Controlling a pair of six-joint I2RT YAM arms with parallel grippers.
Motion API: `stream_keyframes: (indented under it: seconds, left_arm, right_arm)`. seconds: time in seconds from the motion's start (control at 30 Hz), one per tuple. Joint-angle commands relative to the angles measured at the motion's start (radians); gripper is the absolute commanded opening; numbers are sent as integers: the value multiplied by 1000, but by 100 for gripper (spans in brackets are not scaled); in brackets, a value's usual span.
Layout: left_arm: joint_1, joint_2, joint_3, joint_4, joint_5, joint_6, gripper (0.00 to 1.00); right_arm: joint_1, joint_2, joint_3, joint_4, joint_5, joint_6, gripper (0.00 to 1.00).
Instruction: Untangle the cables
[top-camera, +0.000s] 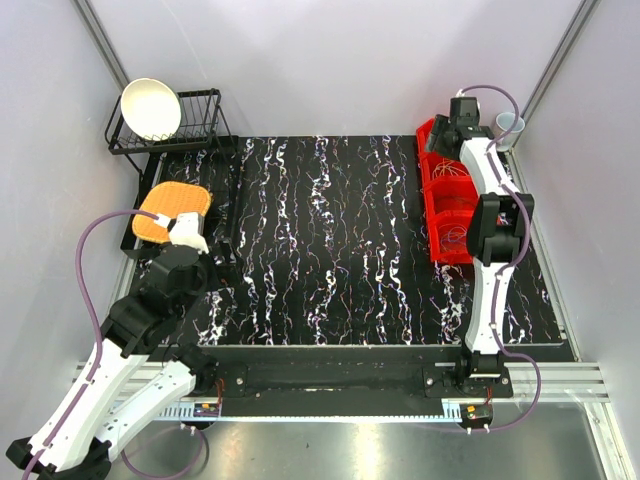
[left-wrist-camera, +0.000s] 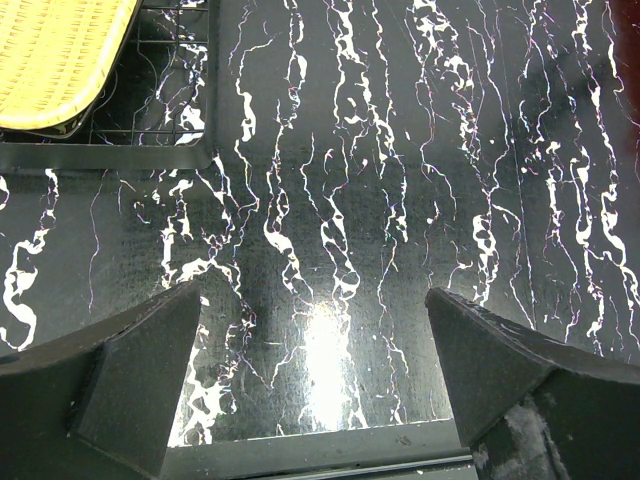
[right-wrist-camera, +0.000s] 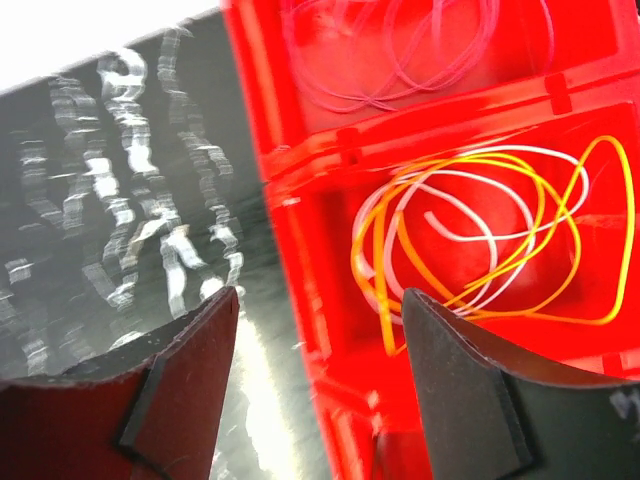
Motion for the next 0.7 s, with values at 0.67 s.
stream_keyframes:
  seconds: [0.67]
  left_arm:
    - [4,59,-6,55,31,16,99]
  right_arm:
    - [13,-836,-945,476,-292,285,80]
